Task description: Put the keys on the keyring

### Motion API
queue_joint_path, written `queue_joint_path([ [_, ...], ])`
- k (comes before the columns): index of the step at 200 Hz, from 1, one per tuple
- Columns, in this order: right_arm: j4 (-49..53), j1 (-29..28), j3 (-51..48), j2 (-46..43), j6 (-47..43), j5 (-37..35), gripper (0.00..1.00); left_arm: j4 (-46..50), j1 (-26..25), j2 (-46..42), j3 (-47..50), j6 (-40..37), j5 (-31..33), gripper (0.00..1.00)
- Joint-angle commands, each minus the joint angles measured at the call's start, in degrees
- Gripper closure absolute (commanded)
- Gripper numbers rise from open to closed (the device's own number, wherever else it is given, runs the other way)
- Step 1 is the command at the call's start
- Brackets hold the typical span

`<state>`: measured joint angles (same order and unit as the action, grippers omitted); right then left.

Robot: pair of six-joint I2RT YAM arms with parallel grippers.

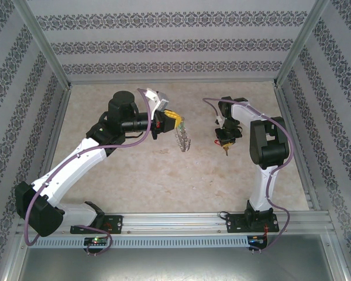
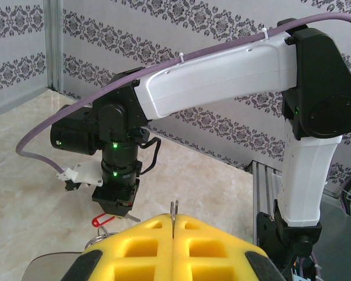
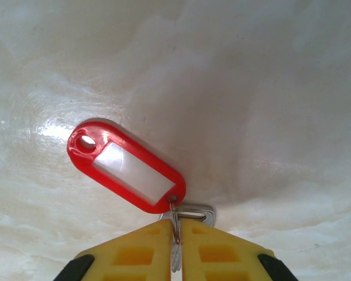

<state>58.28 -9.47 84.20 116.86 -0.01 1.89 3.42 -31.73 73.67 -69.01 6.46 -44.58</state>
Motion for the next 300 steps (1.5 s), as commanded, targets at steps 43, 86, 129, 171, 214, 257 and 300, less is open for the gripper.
queue_joint_path([
  [43,1.4,0.3,0.3,1.0,0.1,-0.3,1.00,0.1,0.9,0.6,-2.8,-1.3,-0.9,1.00],
  [86,-1.8,-0.2,-0.5,-4.0,-0.9,5.6,1.00,1.7,0.8,1.2,-3.9,-2.2,-0.9,1.00],
  [129,-6.3,-0.8,-0.6,-10.4,-2.7,15.5,1.00,3.0,1.0,2.3,-5.2,-3.0,-1.2,1.00],
  [171,-15.1,-2.3,-2.3,-19.6,-3.3,29.9,1.00,6.1,2.0,2.8,-7.2,-4.0,-2.5,1.00],
  [214,-22.2,-5.7,-3.0,-29.5,-6.8,40.9,1.00,12.9,3.3,3.0,-10.5,-8.0,-2.8,1.00],
  [257,-27.6,-6.7,-0.5,-35.1,-2.2,49.5,1.00,15.5,4.2,2.1,-11.5,-9.9,-1.6,1.00],
  [300,-25.9,-10.9,3.2,-39.4,-0.9,51.3,1.00,21.4,4.3,2.4,-14.5,-14.6,-1.1,1.00],
])
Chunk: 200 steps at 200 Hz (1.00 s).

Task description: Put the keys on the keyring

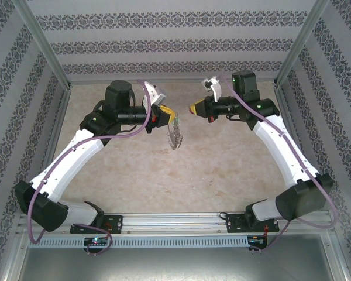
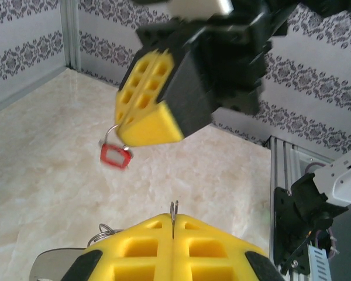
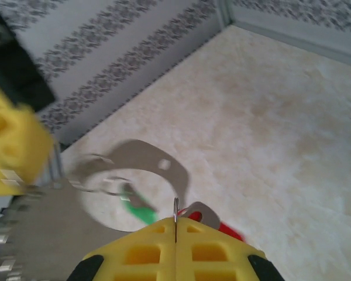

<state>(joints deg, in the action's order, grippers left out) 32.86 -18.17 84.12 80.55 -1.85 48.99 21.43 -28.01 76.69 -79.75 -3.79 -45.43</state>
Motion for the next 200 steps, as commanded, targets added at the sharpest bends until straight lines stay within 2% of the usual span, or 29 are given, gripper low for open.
queue_joint_path([
  [1,-0.5,-2.3,3.4,-3.3,1.0,4.2,1.00,3.4,0.6,-0.6,-3.9,-4.5,-0.3,1.00],
  [63,-0.1,-5.2,3.7,-6.8,1.8,4.0,1.00,5.6,0.6,-0.7,-5.6,-6.1,-3.3,1.00],
  [200,3.0,-7.4,5.2,-7.1,-1.5,2.5,1.00,1.2,0.3,-1.8,-5.4,-1.0,-9.0,1.00],
])
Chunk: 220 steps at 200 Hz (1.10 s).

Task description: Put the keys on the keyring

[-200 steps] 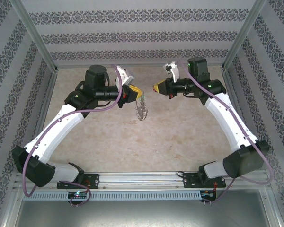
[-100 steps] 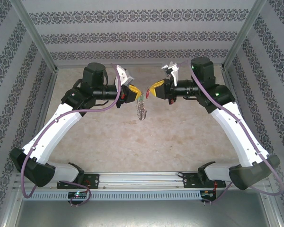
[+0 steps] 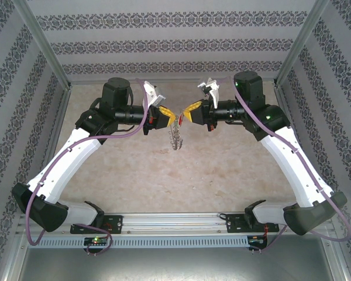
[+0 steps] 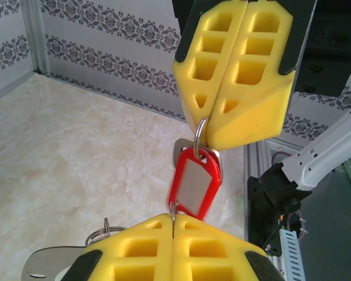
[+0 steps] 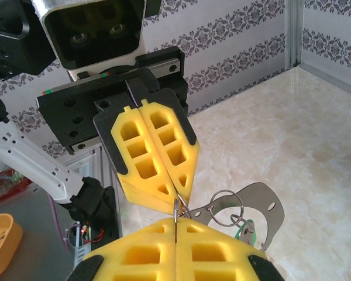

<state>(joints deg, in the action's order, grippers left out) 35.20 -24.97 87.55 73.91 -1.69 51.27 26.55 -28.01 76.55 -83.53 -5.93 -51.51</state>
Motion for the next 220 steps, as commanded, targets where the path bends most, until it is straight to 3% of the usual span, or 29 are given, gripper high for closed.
queue_joint_path([
  [1,0.6,-0.5,1.7,-0.4,-1.7,0.2,1.00,-3.9,0.3,-1.7,-1.6,1.2,-3.0,1.00],
  [136,1.3,-0.7,2.0,0.5,-3.4,2.0,1.00,-7.1,0.4,-0.4,-3.3,4.9,-7.3,1.00],
  [220,-3.5,-0.6,0.1,-1.1,0.6,5.2,1.00,-11.1,0.4,-0.2,-2.3,8.4,-9.7,1.00],
])
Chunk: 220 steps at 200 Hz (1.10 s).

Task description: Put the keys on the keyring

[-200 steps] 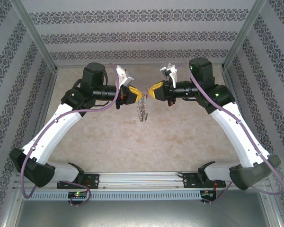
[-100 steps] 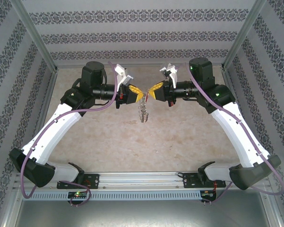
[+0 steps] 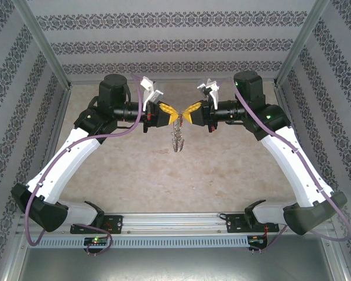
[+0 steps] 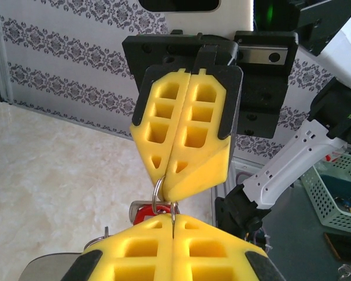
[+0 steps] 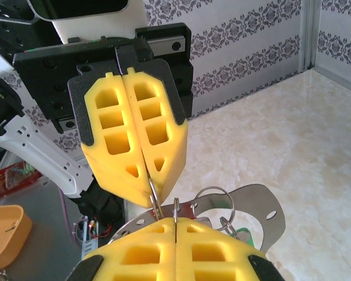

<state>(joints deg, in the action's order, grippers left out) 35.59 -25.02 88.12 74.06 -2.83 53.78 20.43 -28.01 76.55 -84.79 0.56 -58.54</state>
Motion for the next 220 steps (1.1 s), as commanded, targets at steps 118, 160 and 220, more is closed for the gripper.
queue_joint_path([
  [118,-6.9,1.0,-2.9,-2.8,5.1,5.7,1.00,-6.0,0.4,-0.5,-0.4,2.9,-3.0,1.00],
  [160,-6.5,0.9,-2.7,-2.7,4.9,6.2,1.00,-6.3,0.4,-0.5,-0.3,3.0,-3.2,1.00],
  [220,-8.3,1.1,-3.3,-2.9,6.1,7.0,1.00,-6.5,0.4,-0.5,-0.4,3.3,-3.4,1.00],
])
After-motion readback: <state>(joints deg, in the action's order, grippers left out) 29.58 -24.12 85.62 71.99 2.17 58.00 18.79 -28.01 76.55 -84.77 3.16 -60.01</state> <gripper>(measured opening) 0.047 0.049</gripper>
